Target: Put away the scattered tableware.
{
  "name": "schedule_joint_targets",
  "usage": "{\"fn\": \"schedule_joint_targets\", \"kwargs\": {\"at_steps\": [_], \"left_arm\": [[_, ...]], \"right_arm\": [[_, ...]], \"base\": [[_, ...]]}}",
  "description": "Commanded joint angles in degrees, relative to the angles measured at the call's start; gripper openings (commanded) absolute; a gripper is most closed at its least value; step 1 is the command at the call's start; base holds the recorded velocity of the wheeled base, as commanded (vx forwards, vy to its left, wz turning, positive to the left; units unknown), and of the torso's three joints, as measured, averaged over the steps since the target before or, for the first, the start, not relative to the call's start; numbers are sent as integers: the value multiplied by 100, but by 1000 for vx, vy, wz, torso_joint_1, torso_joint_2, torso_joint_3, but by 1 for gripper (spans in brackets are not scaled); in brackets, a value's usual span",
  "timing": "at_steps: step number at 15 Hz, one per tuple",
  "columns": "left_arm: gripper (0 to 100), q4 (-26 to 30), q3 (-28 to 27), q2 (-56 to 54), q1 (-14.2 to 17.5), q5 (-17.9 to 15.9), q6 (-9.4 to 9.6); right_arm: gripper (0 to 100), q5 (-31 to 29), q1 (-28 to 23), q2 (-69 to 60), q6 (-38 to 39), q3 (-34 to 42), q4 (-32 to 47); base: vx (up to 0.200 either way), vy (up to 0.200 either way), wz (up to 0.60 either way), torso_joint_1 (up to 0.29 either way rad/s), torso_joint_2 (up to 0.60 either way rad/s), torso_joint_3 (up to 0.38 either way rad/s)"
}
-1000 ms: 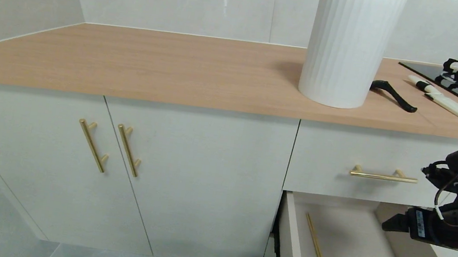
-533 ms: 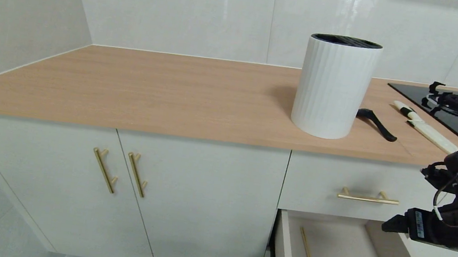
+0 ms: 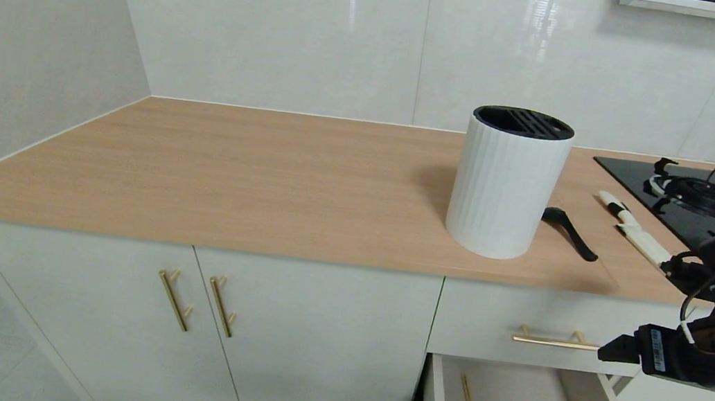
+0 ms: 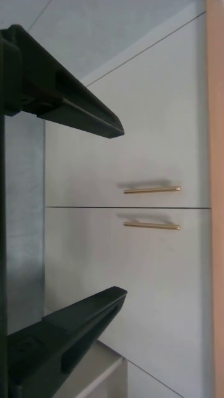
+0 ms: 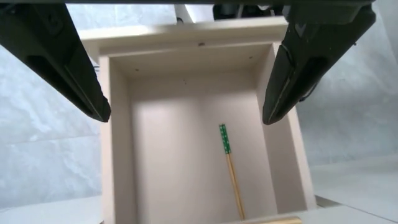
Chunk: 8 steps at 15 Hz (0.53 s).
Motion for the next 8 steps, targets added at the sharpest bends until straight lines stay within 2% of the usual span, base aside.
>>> {"fn": "schedule_joint_targets", "kwargs": {"at_steps": [1,4,6,8], "left_arm": [[100,2,0,2,8,2,0],[100,2,0,2,-1,2,0],[100,2,0,2,-1,2,0],[100,2,0,2,-1,2,0]], "right_arm": [[100,1,-5,-36,-45,-1,1],[100,36,-58,-62,-617,-221,-149],[100,317,-321,298,-1408,-818,-535],[100,493,-400,694,-1645,-1390,-606]], "base": [[0,0,0,232,-496,-271],[0,0,0,238,-505,-282],[0,0,0,107,-232,-124],[0,0,0,23,-45,-31]]}}
